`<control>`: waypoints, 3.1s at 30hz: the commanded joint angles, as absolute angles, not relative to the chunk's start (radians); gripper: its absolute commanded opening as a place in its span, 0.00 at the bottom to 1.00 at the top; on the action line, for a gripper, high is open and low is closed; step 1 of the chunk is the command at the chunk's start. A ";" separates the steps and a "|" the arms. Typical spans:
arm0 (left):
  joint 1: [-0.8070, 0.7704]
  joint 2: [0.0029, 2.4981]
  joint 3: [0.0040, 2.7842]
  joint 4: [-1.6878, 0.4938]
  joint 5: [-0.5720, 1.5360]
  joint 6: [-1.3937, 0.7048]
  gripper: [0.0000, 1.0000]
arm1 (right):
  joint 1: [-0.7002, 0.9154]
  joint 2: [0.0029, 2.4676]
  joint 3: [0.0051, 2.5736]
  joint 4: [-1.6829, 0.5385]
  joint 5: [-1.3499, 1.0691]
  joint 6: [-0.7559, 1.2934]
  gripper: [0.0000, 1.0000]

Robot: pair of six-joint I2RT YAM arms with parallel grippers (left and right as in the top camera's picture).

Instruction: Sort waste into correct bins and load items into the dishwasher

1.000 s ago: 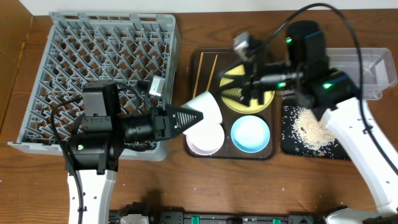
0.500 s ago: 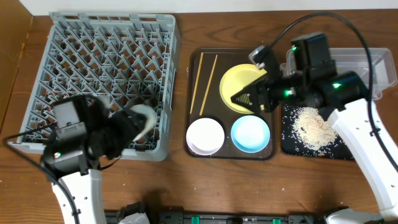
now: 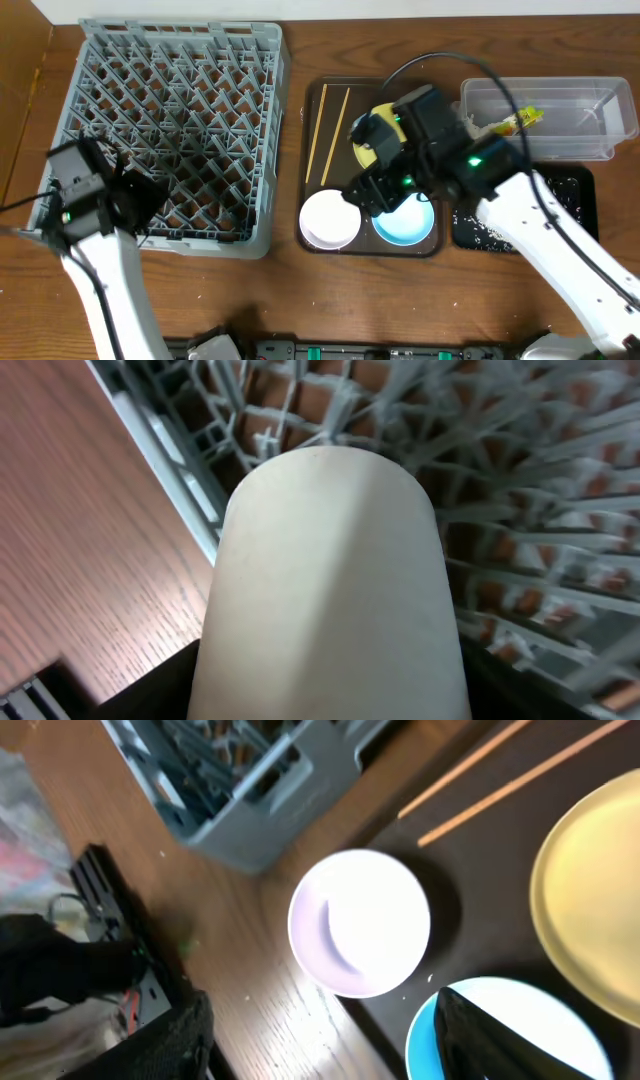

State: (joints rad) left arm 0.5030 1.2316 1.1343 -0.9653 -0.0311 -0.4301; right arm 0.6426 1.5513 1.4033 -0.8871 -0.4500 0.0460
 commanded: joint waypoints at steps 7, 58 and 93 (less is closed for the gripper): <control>0.529 1.403 1.159 -0.947 -0.032 -0.451 0.64 | 0.688 1.637 1.405 -0.921 -0.422 0.056 0.66; -0.050 0.941 1.254 -1.039 0.226 0.026 0.98 | 0.450 1.290 1.406 -0.859 -0.163 0.140 0.99; -0.050 0.941 1.254 -1.039 0.226 0.026 0.98 | 0.020 0.016 0.119 -0.238 -0.146 0.010 0.99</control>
